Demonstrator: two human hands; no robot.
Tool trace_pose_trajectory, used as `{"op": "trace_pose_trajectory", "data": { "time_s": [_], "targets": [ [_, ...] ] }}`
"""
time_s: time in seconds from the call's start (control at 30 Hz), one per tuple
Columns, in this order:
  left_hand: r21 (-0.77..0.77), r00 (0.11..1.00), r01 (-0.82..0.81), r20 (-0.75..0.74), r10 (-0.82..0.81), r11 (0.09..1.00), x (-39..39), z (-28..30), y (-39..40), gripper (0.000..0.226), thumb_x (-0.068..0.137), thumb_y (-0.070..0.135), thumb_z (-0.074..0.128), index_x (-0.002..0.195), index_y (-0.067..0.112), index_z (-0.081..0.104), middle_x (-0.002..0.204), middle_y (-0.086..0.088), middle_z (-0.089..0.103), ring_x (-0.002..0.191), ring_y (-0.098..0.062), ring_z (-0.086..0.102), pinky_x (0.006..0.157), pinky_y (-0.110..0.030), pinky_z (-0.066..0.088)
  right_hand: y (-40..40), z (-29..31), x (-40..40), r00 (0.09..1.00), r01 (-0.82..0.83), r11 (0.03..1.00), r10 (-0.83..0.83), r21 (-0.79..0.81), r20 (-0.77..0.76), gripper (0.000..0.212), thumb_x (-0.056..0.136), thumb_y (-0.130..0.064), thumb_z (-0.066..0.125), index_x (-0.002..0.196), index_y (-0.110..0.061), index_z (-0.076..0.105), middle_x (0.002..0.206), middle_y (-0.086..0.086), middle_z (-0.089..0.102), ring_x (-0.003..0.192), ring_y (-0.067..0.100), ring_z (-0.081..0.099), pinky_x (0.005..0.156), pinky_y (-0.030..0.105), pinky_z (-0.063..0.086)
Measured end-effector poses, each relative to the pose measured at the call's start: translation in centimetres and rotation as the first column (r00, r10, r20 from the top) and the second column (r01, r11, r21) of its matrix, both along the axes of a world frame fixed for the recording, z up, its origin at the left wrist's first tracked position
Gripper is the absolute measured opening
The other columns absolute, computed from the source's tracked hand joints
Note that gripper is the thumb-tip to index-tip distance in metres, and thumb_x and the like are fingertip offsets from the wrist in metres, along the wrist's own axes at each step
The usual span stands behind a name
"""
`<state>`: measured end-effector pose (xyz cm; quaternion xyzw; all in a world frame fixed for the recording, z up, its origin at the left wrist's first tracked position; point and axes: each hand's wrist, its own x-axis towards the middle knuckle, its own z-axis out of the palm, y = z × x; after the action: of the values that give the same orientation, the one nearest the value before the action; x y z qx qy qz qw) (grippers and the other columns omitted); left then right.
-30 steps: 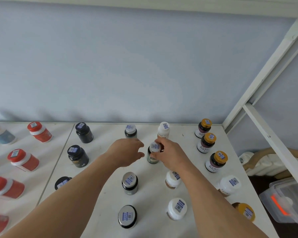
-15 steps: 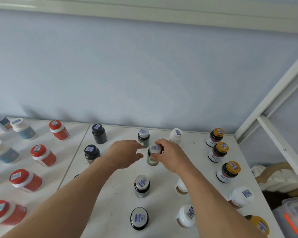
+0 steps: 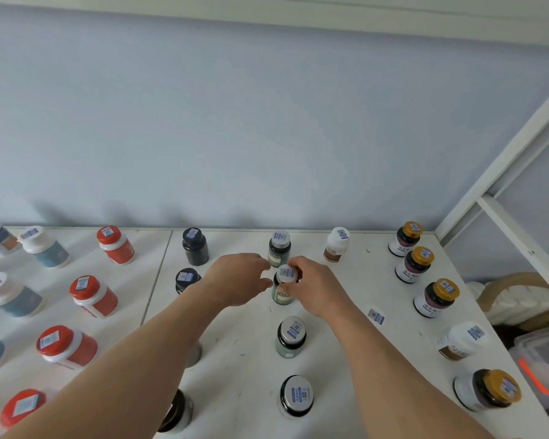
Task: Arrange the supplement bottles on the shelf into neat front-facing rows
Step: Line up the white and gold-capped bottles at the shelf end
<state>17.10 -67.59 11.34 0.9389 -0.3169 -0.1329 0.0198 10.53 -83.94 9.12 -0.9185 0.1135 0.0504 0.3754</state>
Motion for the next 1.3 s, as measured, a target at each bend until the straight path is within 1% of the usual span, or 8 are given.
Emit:
{"op": "trace_pose_trajectory", "data": {
  "time_s": [0.27,0.53,0.67,0.87,0.97,1.07,1.2,1.3],
  "targets": [
    [-0.001,0.998,0.049,0.034,-0.048,0.999,0.4,0.8,-0.2,0.043,0.097,0.048,0.042,0.135,0.029,0.049,0.136,0.009,0.052,0.122,-0.017,0.051,0.092,-0.035,0.045,0.4,-0.5,-0.3,1.000,0.024,1.000,-0.024,0.000,-0.019,0.052,0.078,-0.032,0.075,0.125,-0.023,0.055,0.111,-0.006,0.064,0.099,0.013,0.060,0.088,0.029,0.049],
    [-0.007,0.996,0.062,0.063,-0.062,0.998,0.7,2.0,-3.0,0.037,0.094,0.046,0.043,0.122,0.027,0.057,0.125,0.007,0.058,0.110,-0.019,0.058,0.086,-0.036,0.048,-3.0,1.8,0.7,0.999,0.036,0.999,-0.036,-0.008,0.013,0.069,0.077,-0.048,0.074,0.135,-0.021,0.050,0.135,-0.003,0.054,0.123,0.012,0.051,0.099,0.029,0.041],
    [-0.071,0.998,0.041,0.042,-0.038,0.997,0.5,2.3,-6.1,0.041,0.095,0.045,0.046,0.131,0.029,0.052,0.137,0.009,0.052,0.120,-0.019,0.053,0.092,-0.034,0.044,-7.7,2.6,2.2,0.989,0.135,0.982,-0.126,-0.132,0.077,0.059,0.085,-0.043,0.067,0.136,-0.022,0.048,0.136,0.000,0.051,0.121,0.018,0.051,0.097,0.032,0.042],
    [-0.060,0.999,-0.054,-0.005,0.054,0.997,1.1,1.3,-11.5,0.042,0.093,0.044,0.049,0.129,0.022,0.053,0.134,0.006,0.053,0.122,-0.019,0.050,0.096,-0.038,0.044,-12.2,1.6,4.5,0.997,0.068,0.987,-0.074,-0.146,-0.037,0.072,0.083,-0.033,0.068,0.145,-0.022,0.035,0.145,0.002,0.040,0.122,0.024,0.049,0.095,0.036,0.044],
    [-0.056,0.993,-0.119,-0.018,0.119,0.991,1.4,0.8,-13.3,0.034,0.091,0.036,0.052,0.119,0.017,0.056,0.122,0.003,0.057,0.114,-0.020,0.053,0.084,-0.037,0.047,-13.1,0.5,5.5,0.996,0.015,0.990,-0.027,-0.140,-0.083,0.071,0.078,-0.033,0.070,0.141,-0.021,0.039,0.136,0.003,0.048,0.113,0.025,0.053,0.089,0.036,0.048],
    [-0.038,0.991,-0.129,-0.048,0.127,0.991,1.5,0.2,-14.5,0.029,0.090,0.031,0.055,0.113,0.014,0.056,0.118,0.000,0.056,0.113,-0.022,0.053,0.077,-0.035,0.045,-13.5,-0.1,5.7,0.996,0.027,0.995,-0.034,-0.100,-0.078,0.055,0.079,-0.029,0.068,0.130,-0.019,0.048,0.118,0.004,0.059,0.100,0.025,0.056,0.082,0.036,0.049],
    [-0.026,0.978,-0.157,-0.140,0.152,0.987,2.1,-0.7,-15.5,0.045,0.089,0.034,0.058,0.128,0.014,0.050,0.131,-0.002,0.052,0.123,-0.023,0.049,0.093,-0.038,0.045,-14.7,0.9,5.3,1.000,0.000,0.998,-0.001,-0.066,-0.028,0.038,0.086,-0.026,0.067,0.120,-0.018,0.053,0.108,0.003,0.063,0.094,0.023,0.058,0.077,0.035,0.048],
    [-0.142,0.937,-0.253,-0.283,0.206,0.957,2.3,-0.3,-16.0,0.063,0.088,0.037,0.063,0.144,0.020,0.038,0.147,0.003,0.043,0.135,-0.018,0.040,0.107,-0.033,0.035,-15.5,2.5,5.1,0.999,-0.040,0.998,0.040,-0.038,0.002,0.037,0.086,-0.027,0.069,0.120,-0.020,0.054,0.108,0.001,0.062,0.094,0.021,0.058,0.073,0.032,0.047]
  ]
}}
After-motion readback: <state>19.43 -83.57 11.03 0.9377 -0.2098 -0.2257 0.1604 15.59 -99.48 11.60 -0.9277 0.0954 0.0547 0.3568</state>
